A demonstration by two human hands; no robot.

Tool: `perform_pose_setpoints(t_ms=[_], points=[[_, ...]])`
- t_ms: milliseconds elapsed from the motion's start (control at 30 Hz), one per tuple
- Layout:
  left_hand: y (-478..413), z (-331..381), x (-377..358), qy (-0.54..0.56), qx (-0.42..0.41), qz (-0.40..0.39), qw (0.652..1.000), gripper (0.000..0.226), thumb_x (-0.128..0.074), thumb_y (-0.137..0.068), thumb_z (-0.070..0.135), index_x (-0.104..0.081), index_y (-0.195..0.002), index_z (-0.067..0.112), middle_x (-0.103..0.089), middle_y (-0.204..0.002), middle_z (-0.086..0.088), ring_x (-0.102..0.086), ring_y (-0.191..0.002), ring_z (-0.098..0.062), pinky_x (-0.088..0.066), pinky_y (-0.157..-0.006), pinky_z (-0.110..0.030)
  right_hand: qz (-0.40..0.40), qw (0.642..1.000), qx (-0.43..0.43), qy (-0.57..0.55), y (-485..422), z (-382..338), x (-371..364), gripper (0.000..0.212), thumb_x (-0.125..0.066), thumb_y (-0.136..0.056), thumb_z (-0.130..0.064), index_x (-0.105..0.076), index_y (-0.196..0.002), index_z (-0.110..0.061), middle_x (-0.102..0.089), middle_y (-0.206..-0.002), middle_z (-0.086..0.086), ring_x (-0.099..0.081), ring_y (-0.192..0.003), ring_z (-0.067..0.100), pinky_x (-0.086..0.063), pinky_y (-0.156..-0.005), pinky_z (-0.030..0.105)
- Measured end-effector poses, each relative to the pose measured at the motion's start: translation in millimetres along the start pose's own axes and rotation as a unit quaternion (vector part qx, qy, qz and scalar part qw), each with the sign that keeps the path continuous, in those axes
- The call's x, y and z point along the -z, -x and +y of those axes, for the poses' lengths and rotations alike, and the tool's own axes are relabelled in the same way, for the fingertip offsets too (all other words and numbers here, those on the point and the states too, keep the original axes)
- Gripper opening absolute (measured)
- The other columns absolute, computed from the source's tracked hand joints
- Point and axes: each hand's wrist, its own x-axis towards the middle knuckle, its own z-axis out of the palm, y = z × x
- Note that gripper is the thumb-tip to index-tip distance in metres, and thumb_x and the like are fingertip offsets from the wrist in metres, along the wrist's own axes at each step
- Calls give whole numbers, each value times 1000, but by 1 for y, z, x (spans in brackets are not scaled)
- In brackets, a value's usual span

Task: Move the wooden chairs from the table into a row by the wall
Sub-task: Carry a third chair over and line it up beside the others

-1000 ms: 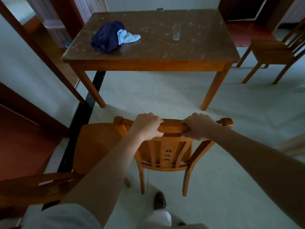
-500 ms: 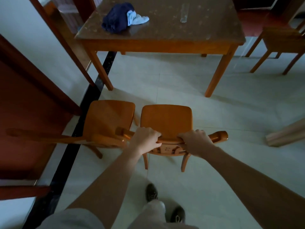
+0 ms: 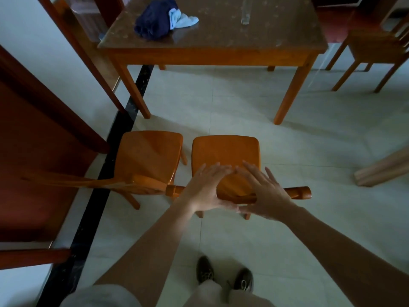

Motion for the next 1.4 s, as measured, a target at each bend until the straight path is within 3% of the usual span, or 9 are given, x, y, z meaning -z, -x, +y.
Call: perform_pose_setpoints(t_ms=[100, 167, 267, 367, 433, 533, 900, 1233, 1400], points=[[-1, -11, 13, -3, 7, -3, 1000, 109, -59, -66, 94, -26, -156, 42, -30, -169, 8, -22, -158, -26, -11, -122, -55, 52, 998, -20, -15, 4, 1, 1, 124, -48, -63, -100, 10, -158, -45, 22, -165, -22, 1, -155, 23, 3, -121, 53], [2, -19, 18, -2, 16, -37, 999, 111, -60, -63, 95, -26, -155, 44, -34, -167, 8, -27, -156, -26, -18, -122, -56, 17, 999, -40, -1, 10, 10, 1, 128, -46, -58, -102, 15, -156, -45, 16, -168, -16, -3, -156, 24, 0, -122, 55], [17, -33, 14, -40, 35, -174, 983, 111, -69, -63, 89, -29, -155, 43, -41, -164, 8, -41, -148, -23, -37, -118, -51, -76, 990, -54, 103, 23, 29, -2, 122, -50, -61, -97, 0, -158, -43, -29, -166, -5, -33, -149, 22, -16, -124, 54], [20, -44, 6, -133, 27, -196, 971, 67, -76, -89, 51, -48, -148, 35, -70, -132, 2, -71, -110, -18, -60, -93, -40, -88, 978, -71, 173, 21, 41, -3, 67, -58, -87, -71, -36, -146, -48, -71, -115, -14, -70, -103, 15, -54, -96, 38], [17, -46, 3, -187, 9, -152, 971, 33, -68, -100, 32, -63, -133, 29, -77, -107, 1, -75, -85, -16, -64, -79, -38, -88, 973, -86, 194, 14, 44, -6, 39, -49, -96, -62, -52, -132, -47, -72, -100, -16, -71, -86, 12, -58, -79, 32], [12, -55, 9, -199, -2, -124, 972, 16, -68, -101, 25, -69, -116, 21, -77, -93, 0, -74, -74, -17, -64, -75, -38, -73, 976, -85, 189, 3, 43, -6, 31, -43, -99, -61, -57, -123, -48, -73, -94, -16, -70, -81, 10, -57, -75, 30], [19, -97, 24, -180, 0, -105, 978, 26, -66, -102, 29, -67, -127, 25, -76, -99, 3, -74, -77, -14, -51, -69, -23, -61, 974, -83, 202, -23, 22, -21, 23, -48, -99, -58, -59, -115, -46, -67, -79, -16, -67, -68, 10, -53, -65, 27], [35, -107, 26, -183, 5, -85, 979, 18, -69, -100, 24, -70, -117, 18, -76, -91, -1, -74, -74, -17, -58, -73, -29, -70, 973, -79, 204, -31, 7, -25, 23, -50, -98, -58, -61, -113, -45, -69, -82, -16, -68, -71, 11, -55, -68, 29], [47, -117, 30, -202, -4, -94, 975, 31, -67, -101, 30, -66, -131, 25, -76, -95, 4, -74, -78, -14, -59, -75, -29, -52, 976, -70, 200, -33, -6, -34, 22, -52, -96, -59, -62, -110, -45, -70, -78, -16, -68, -67, 12, -50, -61, 28]])
